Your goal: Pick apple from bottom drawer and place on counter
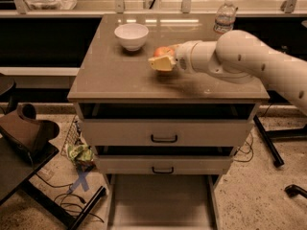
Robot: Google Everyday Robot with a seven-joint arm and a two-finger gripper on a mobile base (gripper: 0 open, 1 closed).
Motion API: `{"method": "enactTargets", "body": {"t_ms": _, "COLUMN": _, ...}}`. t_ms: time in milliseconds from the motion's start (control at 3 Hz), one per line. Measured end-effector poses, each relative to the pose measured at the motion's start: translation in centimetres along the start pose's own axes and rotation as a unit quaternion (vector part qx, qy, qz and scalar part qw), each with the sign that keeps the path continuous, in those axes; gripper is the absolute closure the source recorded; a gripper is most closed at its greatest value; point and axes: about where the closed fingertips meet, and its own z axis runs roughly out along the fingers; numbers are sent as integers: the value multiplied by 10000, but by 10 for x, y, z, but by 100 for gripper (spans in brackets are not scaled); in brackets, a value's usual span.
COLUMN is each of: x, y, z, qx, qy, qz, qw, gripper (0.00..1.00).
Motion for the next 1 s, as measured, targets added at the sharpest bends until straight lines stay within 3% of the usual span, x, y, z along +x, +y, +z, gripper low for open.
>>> {"method": "enactTargets", "body": {"t_ms": 1000, "x": 2, "y": 3, "z": 6, "qx": -48, "qy": 12, "qz": 16, "qw": 10000, "gripper": 28}}
